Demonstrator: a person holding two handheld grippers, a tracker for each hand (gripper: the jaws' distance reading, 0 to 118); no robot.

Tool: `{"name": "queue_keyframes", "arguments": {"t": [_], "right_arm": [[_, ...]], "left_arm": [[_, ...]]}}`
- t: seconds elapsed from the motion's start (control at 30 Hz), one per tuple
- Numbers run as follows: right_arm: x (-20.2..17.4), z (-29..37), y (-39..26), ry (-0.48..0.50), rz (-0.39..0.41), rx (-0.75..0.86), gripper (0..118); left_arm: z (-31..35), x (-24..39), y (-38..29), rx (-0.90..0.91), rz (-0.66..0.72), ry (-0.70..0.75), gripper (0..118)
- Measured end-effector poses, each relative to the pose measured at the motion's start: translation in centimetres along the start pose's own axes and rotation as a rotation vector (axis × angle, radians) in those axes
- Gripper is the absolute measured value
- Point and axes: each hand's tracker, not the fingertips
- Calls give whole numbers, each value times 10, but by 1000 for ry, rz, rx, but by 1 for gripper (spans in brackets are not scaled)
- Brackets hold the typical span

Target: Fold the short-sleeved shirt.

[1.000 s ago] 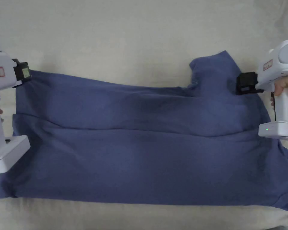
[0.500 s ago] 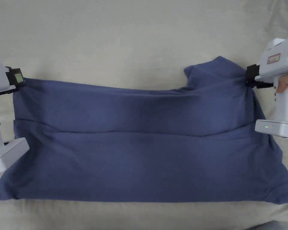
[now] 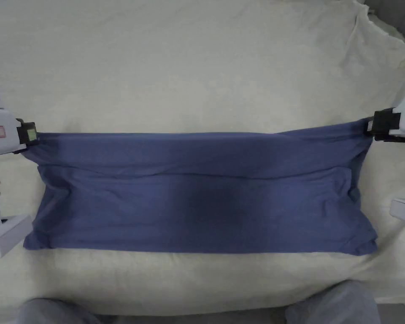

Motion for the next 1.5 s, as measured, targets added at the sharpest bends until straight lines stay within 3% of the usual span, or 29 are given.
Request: {"name": "queue_keyframes", "arguments": {"t": [0.2,0.6,0.67,0.7,0.73,0.77,0.8,0.83,0.93,1.0,1.2,1.37,1.5], "right_arm": [[9,5,-53,-24,24,-42,1],[10,-41,-141,-121,13,-235,1],[11,-42,-146,-120,2,-238,5],[12,-40,-146,-116,-5,-225,15],[11,-34,-144,-127,0,-212,44],[12,-30,-140,-138,6,-207,70],[14,-25,-135,-157,25,-195,92],[15,-17,-129,-184,54,-167,106],[10,16,-105,-252,127,1,109],[4,39,-88,-271,136,109,109],[-28,92,-78,-183,58,496,112],[-55,100,-98,-142,29,616,112],[-67,100,-112,-91,22,634,104]], "left_arm": [[13,-5,-46,-41,-27,10,0],[-23,-4,-133,-252,-63,104,1],[-18,-4,-128,-242,-46,108,20],[-16,-5,-123,-238,-37,135,40],[-14,-8,-117,-235,-33,160,77],[-9,-13,-112,-227,-28,161,101],[-4,-17,-105,-188,-14,176,116],[3,-20,-98,-146,-2,189,118],[23,-23,-71,-43,22,148,118],[38,-17,-56,47,-4,86,118],[69,33,-47,335,-79,100,118],[82,65,-65,494,-80,46,112],[83,77,-76,510,-87,11,71]]}}
